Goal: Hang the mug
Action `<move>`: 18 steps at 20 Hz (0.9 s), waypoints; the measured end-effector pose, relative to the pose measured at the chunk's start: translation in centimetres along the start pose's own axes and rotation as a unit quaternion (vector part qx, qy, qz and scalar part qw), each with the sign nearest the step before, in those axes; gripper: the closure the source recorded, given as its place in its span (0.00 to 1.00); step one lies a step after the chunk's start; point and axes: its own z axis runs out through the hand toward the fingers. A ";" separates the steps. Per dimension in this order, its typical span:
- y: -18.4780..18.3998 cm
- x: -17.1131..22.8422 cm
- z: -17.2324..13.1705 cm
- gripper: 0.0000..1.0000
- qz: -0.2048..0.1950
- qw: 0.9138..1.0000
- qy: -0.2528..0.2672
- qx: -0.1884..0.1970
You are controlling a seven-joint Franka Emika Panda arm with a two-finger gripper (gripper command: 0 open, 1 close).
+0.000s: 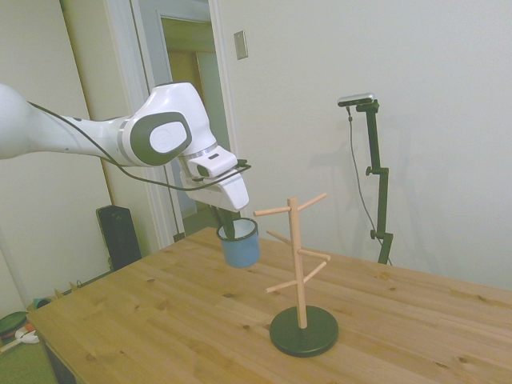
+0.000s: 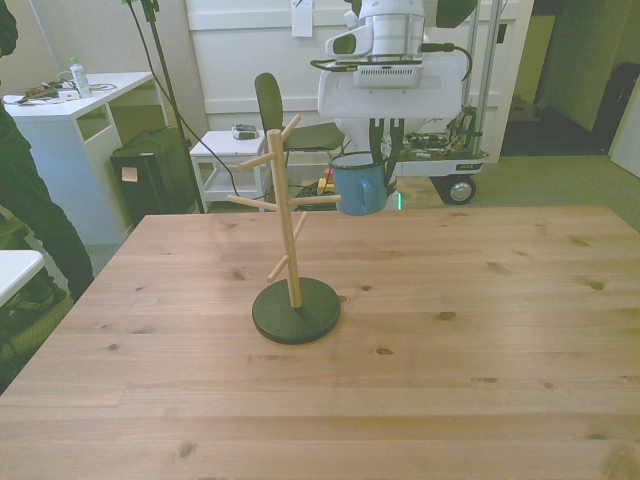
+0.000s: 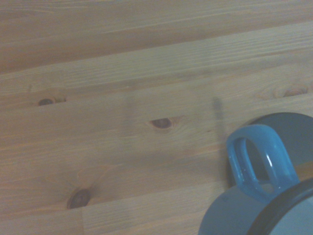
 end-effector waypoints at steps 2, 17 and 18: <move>-0.4 0.3 -0.1 1.00 0.001 1.000 -0.001 0.001; -0.5 2.3 0.5 1.00 0.013 1.000 -0.009 -0.002; -0.4 2.4 0.5 1.00 0.013 1.000 -0.009 -0.002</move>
